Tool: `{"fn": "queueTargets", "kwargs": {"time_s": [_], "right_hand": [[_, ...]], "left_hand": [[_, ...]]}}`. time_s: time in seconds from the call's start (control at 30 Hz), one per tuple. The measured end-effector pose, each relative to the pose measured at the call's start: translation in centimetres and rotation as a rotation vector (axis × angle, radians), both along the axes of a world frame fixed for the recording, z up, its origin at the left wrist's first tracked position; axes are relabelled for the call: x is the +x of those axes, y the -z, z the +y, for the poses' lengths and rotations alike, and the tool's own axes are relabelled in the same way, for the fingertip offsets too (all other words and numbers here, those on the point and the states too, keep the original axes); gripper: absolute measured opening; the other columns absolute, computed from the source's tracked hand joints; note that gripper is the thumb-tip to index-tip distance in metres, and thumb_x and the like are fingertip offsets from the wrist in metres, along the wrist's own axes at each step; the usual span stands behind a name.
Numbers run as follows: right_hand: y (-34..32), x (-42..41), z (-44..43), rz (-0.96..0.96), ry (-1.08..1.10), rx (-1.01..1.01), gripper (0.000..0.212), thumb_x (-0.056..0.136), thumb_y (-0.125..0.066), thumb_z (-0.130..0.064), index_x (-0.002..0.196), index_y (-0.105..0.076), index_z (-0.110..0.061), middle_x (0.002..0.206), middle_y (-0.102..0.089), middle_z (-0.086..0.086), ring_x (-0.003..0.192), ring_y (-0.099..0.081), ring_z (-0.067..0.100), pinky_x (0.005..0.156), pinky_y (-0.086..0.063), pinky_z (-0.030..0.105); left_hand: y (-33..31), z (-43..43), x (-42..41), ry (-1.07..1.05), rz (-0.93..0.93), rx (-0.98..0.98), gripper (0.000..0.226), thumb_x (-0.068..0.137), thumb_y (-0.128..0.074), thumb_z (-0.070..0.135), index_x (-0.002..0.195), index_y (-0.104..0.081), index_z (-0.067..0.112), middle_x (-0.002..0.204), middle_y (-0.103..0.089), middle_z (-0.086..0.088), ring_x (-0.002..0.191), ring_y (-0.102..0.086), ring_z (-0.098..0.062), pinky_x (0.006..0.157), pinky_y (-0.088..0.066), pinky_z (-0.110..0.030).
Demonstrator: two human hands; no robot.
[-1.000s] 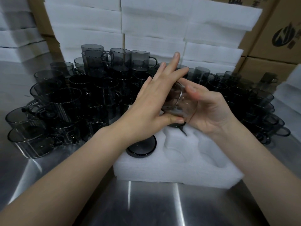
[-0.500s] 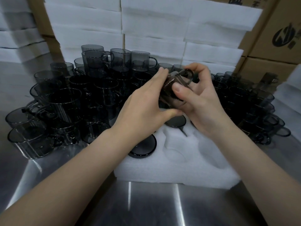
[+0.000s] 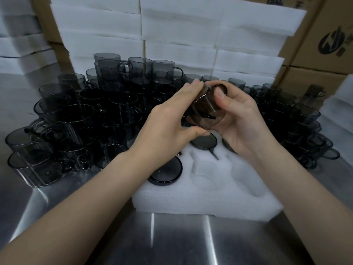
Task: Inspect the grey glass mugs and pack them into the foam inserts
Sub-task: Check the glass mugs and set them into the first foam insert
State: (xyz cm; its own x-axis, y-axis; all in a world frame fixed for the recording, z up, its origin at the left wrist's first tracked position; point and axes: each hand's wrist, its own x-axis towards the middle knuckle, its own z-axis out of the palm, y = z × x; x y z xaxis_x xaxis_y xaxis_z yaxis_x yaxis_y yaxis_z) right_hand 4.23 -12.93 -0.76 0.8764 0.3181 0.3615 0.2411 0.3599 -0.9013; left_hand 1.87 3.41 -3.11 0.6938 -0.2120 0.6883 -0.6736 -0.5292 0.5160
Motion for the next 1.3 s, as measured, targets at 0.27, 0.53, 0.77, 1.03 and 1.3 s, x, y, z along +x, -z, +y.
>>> {"fn": "queueTargets", "kwargs": {"time_s": [0.27,0.53,0.77,1.03,1.3], "right_hand": [[0.4,0.4,0.0,-0.032,0.069,-0.02,0.017,0.092,-0.054,-0.018,0.103,-0.063,-0.01,0.096,-0.071,0.006,0.089,-0.07,0.022,0.067,-0.058,0.039],[0.6,0.8,0.0,-0.157,0.322,-0.297,0.014,0.086,-0.056,-0.029,0.077,-0.054,-0.017,0.077,-0.058,0.003,0.074,-0.056,0.021,0.061,-0.054,0.037],[0.7,0.8,0.0,0.038,0.06,-0.29,0.025,0.087,-0.054,-0.031,0.068,-0.049,-0.017,0.051,-0.038,0.001,0.044,-0.034,0.018,0.043,-0.036,0.025],[0.9,1.0,-0.1,0.012,-0.069,-0.211,0.023,0.091,-0.045,-0.024,0.071,-0.054,-0.016,0.056,-0.039,0.004,0.047,-0.032,0.017,0.044,-0.028,0.025],[0.6,0.9,-0.9,-0.063,-0.285,-0.12,0.02,0.092,-0.052,-0.027,0.091,-0.07,-0.018,0.061,-0.055,-0.001,0.042,-0.038,0.009,0.043,-0.034,0.023]], "left_hand": [[0.0,0.1,0.1,0.047,0.033,-0.006,0.087,0.072,-0.083,0.009,0.146,-0.038,0.008,0.153,-0.037,-0.004,0.144,-0.031,-0.018,0.117,-0.028,-0.03],[0.0,0.1,0.4,-0.028,0.027,-0.058,0.079,0.076,-0.065,-0.015,0.142,-0.046,0.022,0.154,-0.033,-0.006,0.144,-0.029,-0.012,0.114,-0.033,-0.026],[-0.2,0.3,0.3,0.044,0.119,-0.072,0.084,0.066,-0.052,-0.018,0.141,-0.045,0.019,0.136,-0.044,-0.001,0.129,-0.041,-0.007,0.106,-0.039,-0.024],[-0.4,0.6,0.2,0.213,0.18,-0.382,0.061,0.081,-0.07,0.004,0.136,-0.048,0.02,0.123,-0.059,-0.001,0.119,-0.055,-0.006,0.106,-0.043,-0.028],[-0.7,1.0,0.2,0.352,0.331,-0.7,0.044,0.082,-0.065,0.009,0.125,-0.059,0.013,0.117,-0.065,-0.007,0.118,-0.06,-0.022,0.102,-0.048,-0.041]]}}
